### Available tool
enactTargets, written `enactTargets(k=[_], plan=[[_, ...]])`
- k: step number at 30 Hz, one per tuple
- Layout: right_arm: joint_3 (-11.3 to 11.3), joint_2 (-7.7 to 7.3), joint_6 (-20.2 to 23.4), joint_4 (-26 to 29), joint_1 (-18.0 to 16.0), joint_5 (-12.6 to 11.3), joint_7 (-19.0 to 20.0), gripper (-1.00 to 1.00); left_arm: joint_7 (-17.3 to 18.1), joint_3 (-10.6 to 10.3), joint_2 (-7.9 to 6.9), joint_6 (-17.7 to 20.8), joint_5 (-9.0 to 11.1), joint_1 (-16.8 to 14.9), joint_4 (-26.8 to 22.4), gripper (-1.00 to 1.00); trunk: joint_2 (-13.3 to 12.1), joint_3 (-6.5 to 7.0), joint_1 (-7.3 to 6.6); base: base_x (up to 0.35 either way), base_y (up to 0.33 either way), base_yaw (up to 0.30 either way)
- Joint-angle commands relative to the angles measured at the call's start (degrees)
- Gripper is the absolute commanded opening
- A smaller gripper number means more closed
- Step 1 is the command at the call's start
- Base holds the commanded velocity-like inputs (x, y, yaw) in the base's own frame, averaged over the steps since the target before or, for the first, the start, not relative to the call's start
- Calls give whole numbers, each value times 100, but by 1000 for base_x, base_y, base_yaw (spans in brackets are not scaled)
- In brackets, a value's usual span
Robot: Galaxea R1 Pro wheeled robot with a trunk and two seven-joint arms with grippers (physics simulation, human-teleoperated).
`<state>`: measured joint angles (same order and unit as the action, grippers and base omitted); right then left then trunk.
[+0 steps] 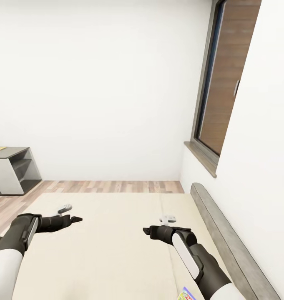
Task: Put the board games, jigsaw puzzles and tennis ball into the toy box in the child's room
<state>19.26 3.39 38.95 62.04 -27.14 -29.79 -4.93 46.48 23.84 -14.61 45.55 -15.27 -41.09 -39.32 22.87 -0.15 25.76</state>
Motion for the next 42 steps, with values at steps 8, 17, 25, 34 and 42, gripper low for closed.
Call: enactTargets(k=[8, 17, 25, 34, 42], plan=[[6, 21, 44, 3, -29, -50, -122, 100, 670, 7, 6, 160, -69, -4, -196, 100, 5, -3, 3, 0, 0, 0], [-226, 80, 477, -857, -738, -129, -1294, 100, 1574, -10, 9, 207, -71, -4, -225, 100, 5, -3, 3, 0, 0, 0], [-1009, 8, 599, -1708, -987, -122, -1560, 100, 1940, -19, 10, 231, -80, -4, -227, 100, 5, -3, 3, 0, 0, 0], [-1198, -16, 655, -1862, -1019, -55, -1641, 100, 1990, -25, 10, 235, -81, -4, -227, 100, 5, -3, 3, 0, 0, 0], [-1210, -84, 725, -2024, -1059, -38, -1738, 100, 1994, -24, 15, 235, -87, -4, -219, 100, 5, -3, 3, 0, 0, 0]])
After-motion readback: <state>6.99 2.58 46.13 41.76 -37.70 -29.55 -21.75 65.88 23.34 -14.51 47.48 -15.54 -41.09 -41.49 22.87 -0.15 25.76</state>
